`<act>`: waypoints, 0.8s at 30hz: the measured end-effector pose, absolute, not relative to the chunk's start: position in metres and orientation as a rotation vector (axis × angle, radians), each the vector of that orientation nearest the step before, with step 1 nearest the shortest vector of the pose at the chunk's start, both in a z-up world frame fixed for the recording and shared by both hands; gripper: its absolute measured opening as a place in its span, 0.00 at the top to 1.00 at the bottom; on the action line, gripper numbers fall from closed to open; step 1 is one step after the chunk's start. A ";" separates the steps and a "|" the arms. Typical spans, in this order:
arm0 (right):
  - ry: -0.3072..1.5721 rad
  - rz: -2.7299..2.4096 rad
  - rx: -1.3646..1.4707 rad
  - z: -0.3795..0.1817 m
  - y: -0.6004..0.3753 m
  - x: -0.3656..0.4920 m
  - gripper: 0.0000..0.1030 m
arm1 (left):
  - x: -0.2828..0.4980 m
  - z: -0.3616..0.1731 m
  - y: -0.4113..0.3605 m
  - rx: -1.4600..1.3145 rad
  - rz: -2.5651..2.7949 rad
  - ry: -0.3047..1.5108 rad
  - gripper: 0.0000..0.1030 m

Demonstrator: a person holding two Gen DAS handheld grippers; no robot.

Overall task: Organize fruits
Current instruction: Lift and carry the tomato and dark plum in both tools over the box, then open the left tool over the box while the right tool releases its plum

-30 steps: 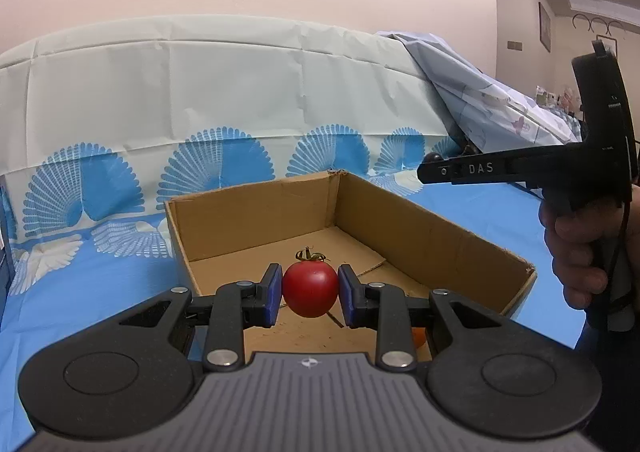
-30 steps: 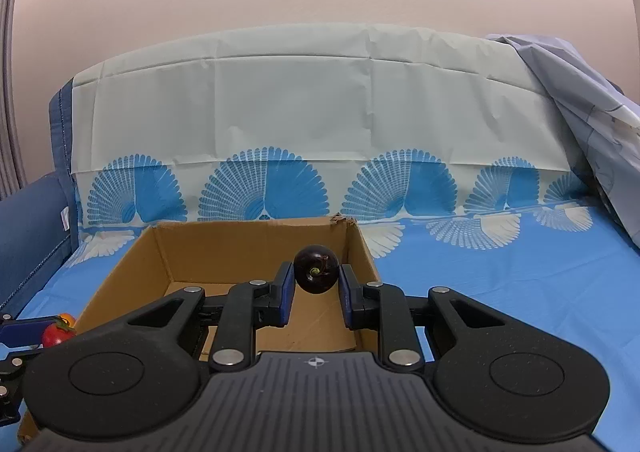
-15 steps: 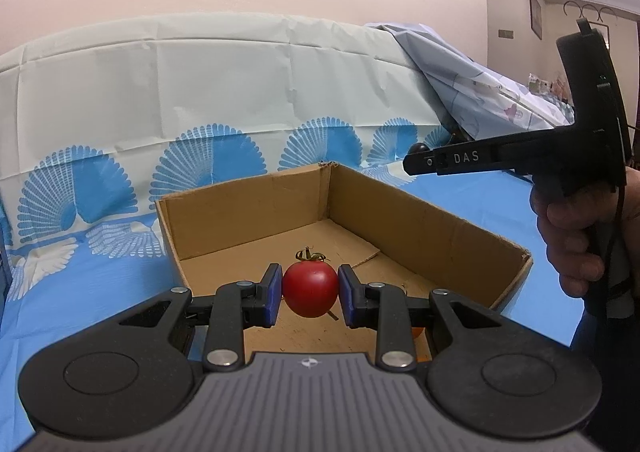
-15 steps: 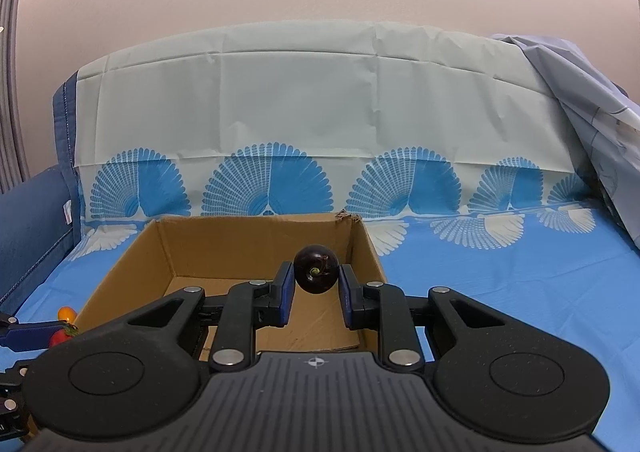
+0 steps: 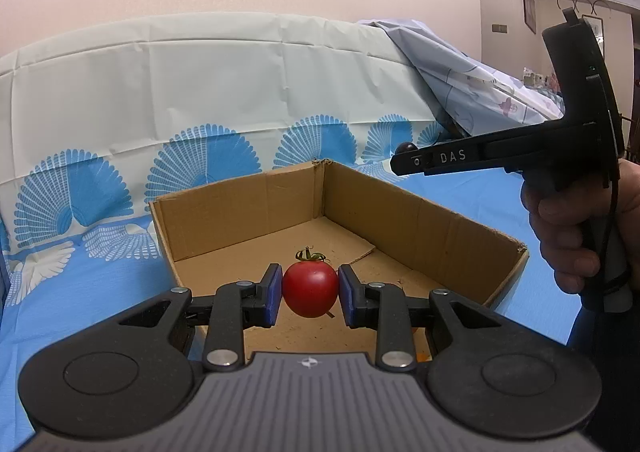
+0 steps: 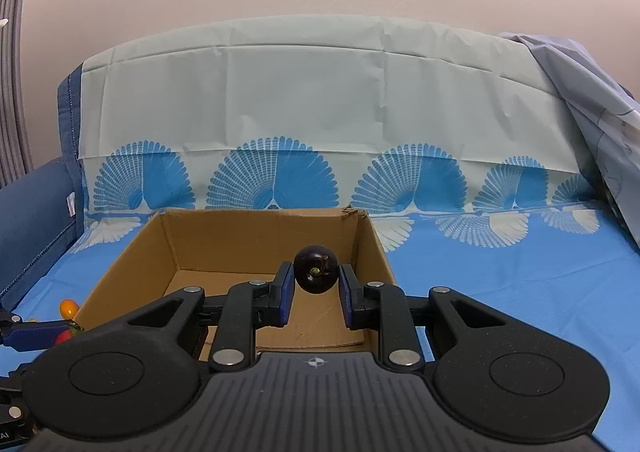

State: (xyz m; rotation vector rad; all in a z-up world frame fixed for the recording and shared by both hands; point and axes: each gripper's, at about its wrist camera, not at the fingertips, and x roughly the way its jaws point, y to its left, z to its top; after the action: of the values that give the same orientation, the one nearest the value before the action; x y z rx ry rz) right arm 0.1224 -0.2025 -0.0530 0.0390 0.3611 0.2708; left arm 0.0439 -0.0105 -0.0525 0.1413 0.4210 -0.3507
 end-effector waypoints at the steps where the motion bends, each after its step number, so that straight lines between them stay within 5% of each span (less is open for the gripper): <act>1: 0.361 0.272 0.038 -0.053 -0.202 0.123 0.76 | 0.043 -0.053 -0.011 0.142 -0.352 0.421 0.68; 24: 0.372 0.267 0.038 -0.054 -0.200 0.125 0.71 | 0.042 -0.057 -0.015 0.153 -0.367 0.433 0.66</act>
State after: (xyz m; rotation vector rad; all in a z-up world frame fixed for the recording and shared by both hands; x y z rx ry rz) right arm 0.1246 -0.2004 -0.0543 0.0380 0.3722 0.2671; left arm 0.0415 -0.0149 -0.0569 0.1533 0.4331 -0.3667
